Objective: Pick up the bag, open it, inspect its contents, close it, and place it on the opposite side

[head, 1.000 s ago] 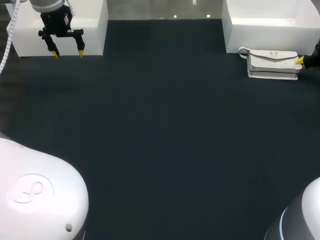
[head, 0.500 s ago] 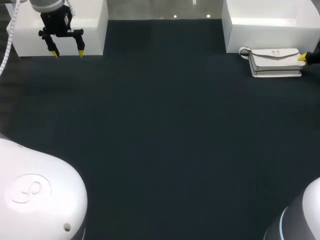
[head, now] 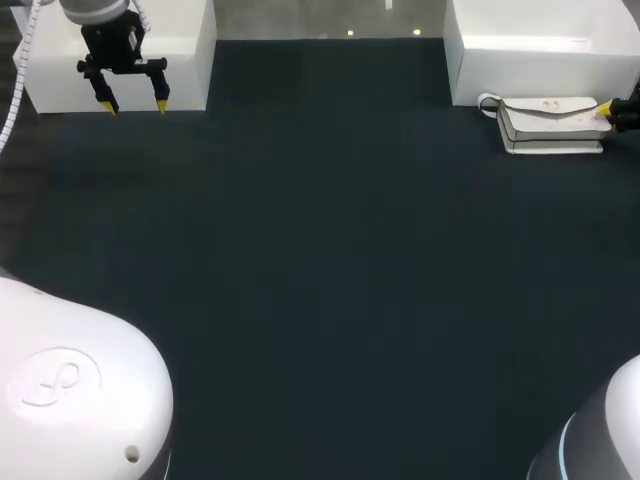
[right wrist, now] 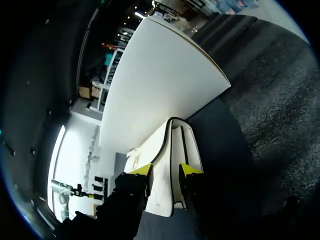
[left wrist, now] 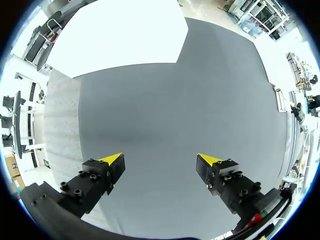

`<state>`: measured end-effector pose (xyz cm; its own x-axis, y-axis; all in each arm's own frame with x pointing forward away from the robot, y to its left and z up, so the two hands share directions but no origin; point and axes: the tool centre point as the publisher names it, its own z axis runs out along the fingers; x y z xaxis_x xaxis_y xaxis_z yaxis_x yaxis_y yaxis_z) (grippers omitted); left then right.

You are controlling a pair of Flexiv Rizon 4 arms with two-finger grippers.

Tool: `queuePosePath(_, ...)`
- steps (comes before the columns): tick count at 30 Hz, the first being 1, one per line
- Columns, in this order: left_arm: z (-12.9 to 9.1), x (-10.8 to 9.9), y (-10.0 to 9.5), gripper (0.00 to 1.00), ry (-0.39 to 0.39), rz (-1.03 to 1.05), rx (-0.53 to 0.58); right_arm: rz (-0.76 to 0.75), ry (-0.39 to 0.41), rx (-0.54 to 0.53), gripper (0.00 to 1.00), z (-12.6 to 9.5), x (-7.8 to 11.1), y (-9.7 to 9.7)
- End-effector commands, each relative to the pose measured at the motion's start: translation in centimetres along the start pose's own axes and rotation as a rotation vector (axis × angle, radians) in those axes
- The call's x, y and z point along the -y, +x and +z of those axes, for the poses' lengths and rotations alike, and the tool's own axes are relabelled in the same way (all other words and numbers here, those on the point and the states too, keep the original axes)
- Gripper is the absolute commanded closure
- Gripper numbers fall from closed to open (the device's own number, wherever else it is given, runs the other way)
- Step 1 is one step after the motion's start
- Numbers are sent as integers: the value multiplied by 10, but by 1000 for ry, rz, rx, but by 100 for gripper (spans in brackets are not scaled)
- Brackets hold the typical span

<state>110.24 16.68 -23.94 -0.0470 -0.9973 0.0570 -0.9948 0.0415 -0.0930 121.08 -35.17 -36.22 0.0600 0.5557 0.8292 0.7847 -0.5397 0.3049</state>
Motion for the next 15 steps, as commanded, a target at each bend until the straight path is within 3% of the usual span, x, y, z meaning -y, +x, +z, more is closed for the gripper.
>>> queuePosePath(1,0,0,0,0,0,0,1,0,784,5,0,-12,-9,-2)
queuePosePath(8,0,0,0,0,0,0,1,-14,728,55,0,-43,-9,6)
queuePosePath(15,0,0,0,0,0,0,1,-41,693,133,0,-66,8,23)
